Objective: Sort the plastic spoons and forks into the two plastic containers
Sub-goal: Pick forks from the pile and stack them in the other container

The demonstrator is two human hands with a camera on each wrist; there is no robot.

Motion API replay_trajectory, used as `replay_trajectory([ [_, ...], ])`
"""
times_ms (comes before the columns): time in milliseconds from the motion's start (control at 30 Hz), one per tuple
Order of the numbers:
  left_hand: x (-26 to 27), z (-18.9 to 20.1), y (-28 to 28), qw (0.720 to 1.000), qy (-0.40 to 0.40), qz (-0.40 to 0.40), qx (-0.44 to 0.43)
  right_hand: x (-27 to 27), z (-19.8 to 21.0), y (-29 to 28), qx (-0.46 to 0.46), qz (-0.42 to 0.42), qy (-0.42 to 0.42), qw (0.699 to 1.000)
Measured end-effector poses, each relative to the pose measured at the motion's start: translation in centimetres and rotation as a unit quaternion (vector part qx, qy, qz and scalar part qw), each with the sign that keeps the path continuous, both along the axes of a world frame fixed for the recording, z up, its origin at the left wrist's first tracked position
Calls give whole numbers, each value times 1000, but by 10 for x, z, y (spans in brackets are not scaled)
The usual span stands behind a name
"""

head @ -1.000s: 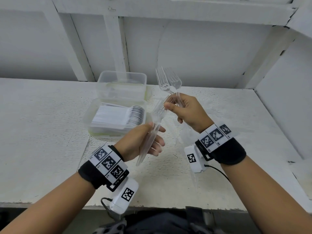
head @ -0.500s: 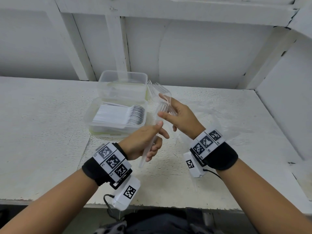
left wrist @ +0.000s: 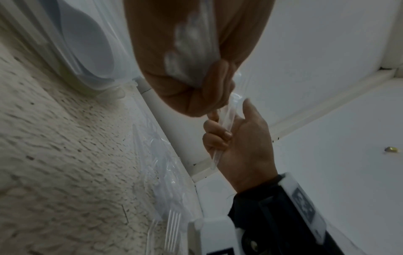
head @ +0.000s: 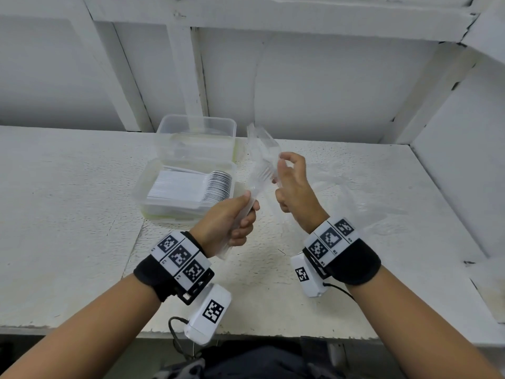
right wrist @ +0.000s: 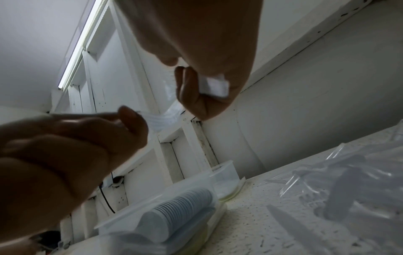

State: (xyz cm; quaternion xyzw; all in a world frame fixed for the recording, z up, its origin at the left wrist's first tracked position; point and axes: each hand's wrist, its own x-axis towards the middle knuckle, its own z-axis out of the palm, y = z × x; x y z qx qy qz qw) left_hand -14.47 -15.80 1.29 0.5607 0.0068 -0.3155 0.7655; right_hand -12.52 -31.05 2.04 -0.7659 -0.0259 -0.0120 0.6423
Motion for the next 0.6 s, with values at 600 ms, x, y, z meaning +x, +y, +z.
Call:
replay_trajectory([
  [600, 16, -3, -21, 979, -44, 183, -76, -10, -28, 36, -81, -153, -27, 985],
])
